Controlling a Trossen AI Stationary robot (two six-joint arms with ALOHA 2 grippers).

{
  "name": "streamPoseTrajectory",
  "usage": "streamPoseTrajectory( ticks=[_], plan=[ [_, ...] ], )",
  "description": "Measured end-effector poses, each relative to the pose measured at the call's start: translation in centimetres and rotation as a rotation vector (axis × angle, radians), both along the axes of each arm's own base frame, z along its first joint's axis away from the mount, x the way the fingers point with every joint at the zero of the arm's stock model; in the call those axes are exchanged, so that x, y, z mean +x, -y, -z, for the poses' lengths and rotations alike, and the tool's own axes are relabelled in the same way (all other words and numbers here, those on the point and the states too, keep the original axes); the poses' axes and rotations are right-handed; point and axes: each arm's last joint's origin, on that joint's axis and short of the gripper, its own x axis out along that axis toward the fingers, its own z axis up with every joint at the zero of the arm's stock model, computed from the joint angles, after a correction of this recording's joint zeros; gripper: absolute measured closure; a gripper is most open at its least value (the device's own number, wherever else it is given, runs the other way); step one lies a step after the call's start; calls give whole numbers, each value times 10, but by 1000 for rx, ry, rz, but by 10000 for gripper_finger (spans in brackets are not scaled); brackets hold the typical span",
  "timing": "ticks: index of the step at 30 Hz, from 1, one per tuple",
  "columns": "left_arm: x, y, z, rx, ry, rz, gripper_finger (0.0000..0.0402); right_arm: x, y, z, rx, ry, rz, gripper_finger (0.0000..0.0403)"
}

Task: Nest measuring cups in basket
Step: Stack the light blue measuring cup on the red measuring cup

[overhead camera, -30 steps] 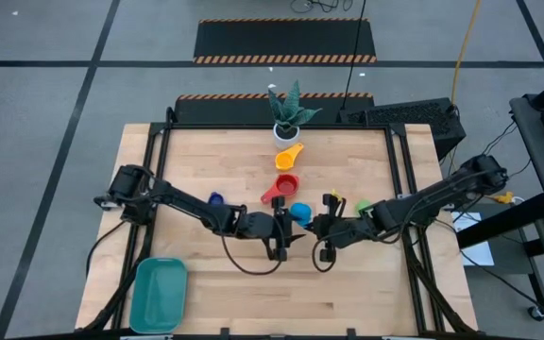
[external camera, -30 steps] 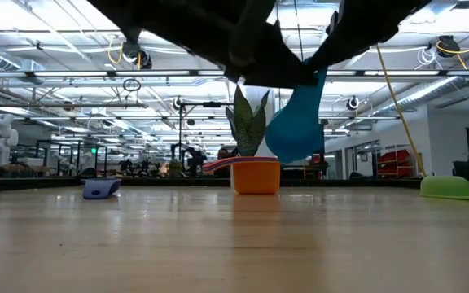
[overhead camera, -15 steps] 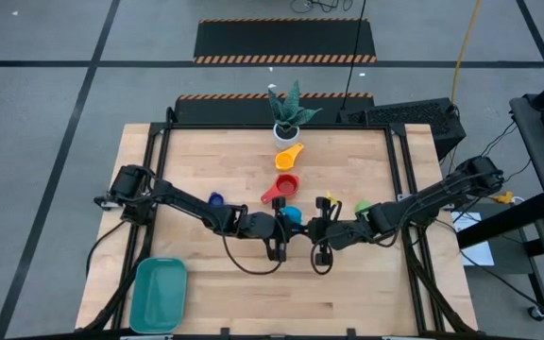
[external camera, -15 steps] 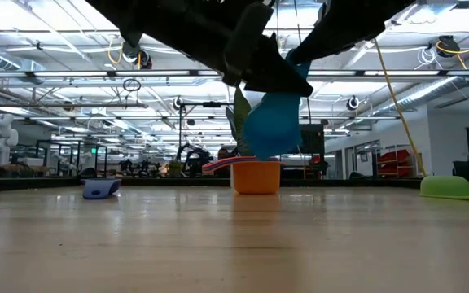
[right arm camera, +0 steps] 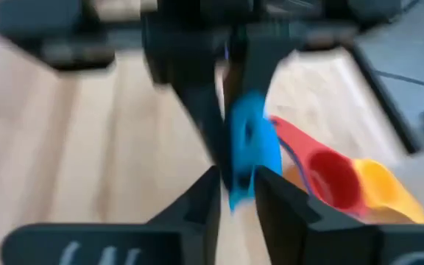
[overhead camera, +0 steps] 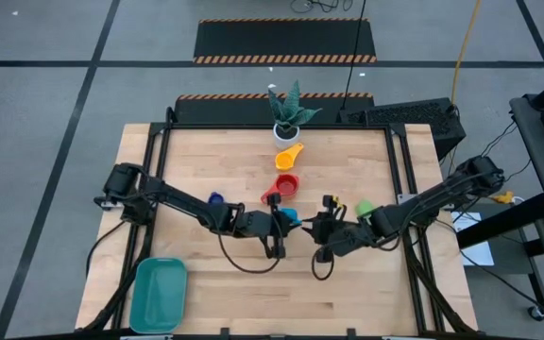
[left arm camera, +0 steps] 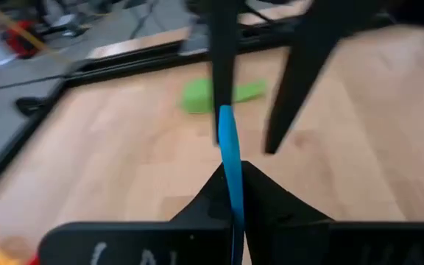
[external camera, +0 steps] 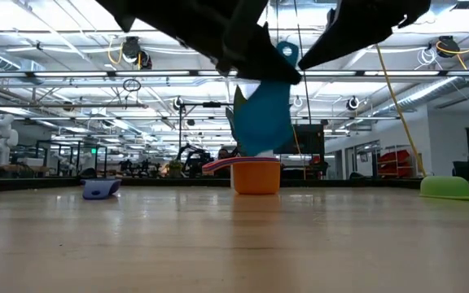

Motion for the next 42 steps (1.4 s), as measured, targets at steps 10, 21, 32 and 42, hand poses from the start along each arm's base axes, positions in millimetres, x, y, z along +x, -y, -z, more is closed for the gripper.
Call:
streamPoseTrajectory(
  ticks=[10,21,32,42],
  plan=[
    [-24,-10,-23,-46,170,-101,395,-3,4,4,-10,-10,112,261],
    [-45,-2,-17,-38,517,-55,396,2,6,13,44,221,188,228],
    [-52,18,-32,23,643,-5,396,-7,14,25,109,570,153,226],
    [-54,23,-34,63,651,-26,396,-14,19,31,97,612,185,226]
  ],
)
